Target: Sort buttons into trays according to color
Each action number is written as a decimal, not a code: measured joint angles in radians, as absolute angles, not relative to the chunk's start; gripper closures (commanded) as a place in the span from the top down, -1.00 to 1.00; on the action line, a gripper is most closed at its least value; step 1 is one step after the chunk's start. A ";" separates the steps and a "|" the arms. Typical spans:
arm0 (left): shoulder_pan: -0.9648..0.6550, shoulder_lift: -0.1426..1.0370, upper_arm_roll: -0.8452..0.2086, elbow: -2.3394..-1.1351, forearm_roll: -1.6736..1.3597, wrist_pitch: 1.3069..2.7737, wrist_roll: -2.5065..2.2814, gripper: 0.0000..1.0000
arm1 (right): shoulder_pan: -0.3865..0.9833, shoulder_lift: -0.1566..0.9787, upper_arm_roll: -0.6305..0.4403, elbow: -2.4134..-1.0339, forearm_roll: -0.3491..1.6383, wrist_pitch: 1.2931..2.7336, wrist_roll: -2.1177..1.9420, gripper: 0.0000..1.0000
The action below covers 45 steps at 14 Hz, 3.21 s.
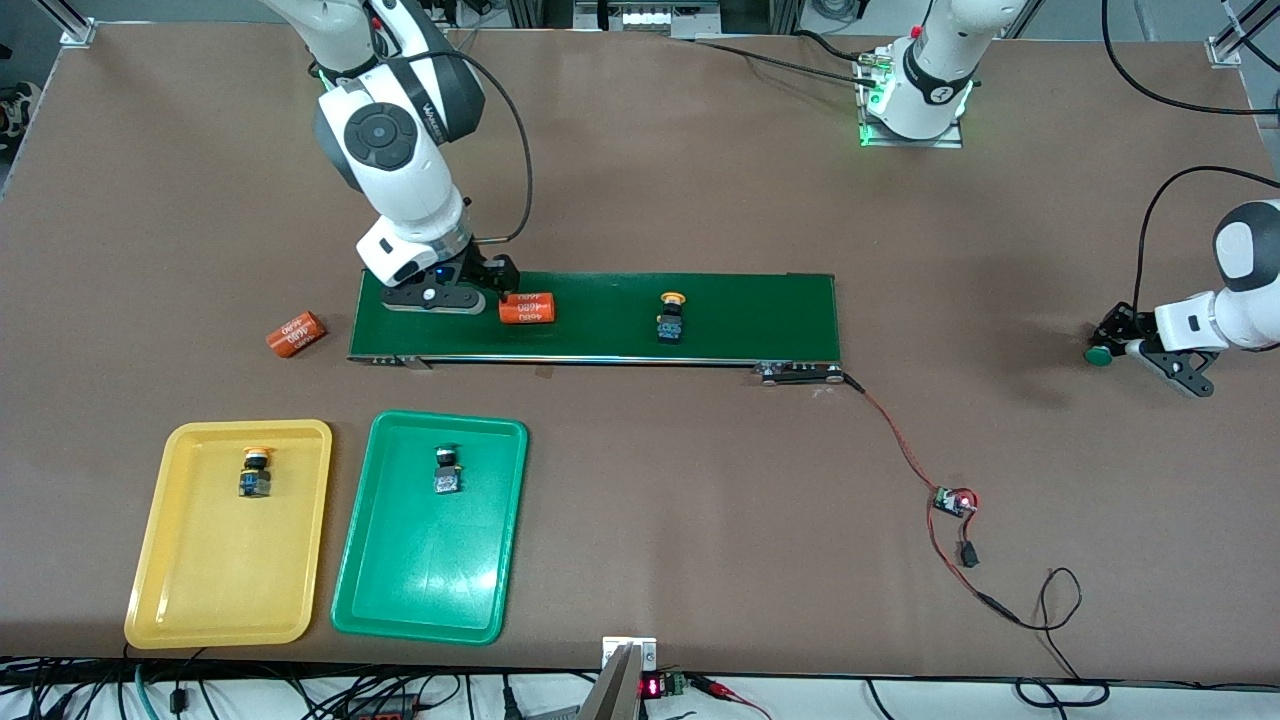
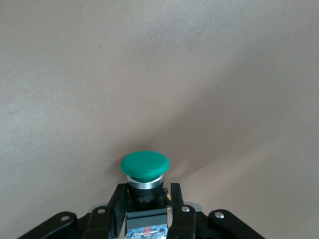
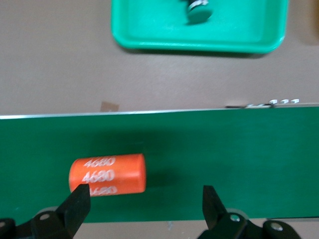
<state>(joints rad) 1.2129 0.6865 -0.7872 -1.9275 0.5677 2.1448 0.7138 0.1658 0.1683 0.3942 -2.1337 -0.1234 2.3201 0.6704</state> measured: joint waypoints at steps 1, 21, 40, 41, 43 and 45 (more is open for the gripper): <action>1.201 0.686 -0.795 -1.907 0.568 2.110 0.714 -0.63 | 0.178 0.177 0.394 -2.134 -0.123 2.328 0.672 1.00; 0.596 0.683 -0.997 -1.663 0.142 1.737 -0.350 -0.66 | 0.200 0.232 0.394 -2.135 -0.123 2.357 0.652 1.00; 0.407 0.683 -0.960 -1.803 0.142 2.042 -0.575 1.00 | 0.200 0.252 0.392 -2.135 -0.122 2.380 0.668 1.00; 0.407 0.668 -0.960 -1.762 0.142 1.986 -0.575 1.00 | 0.200 0.252 0.392 -2.135 -0.122 2.381 0.668 1.00; 0.408 0.638 -0.960 -1.662 0.146 1.862 -0.575 1.00 | 0.200 0.252 0.391 -2.135 -0.122 2.384 0.668 1.00; 0.410 0.620 -0.960 -1.576 0.197 1.764 -0.574 1.00 | 0.200 0.253 0.391 -2.135 -0.122 2.389 0.668 1.00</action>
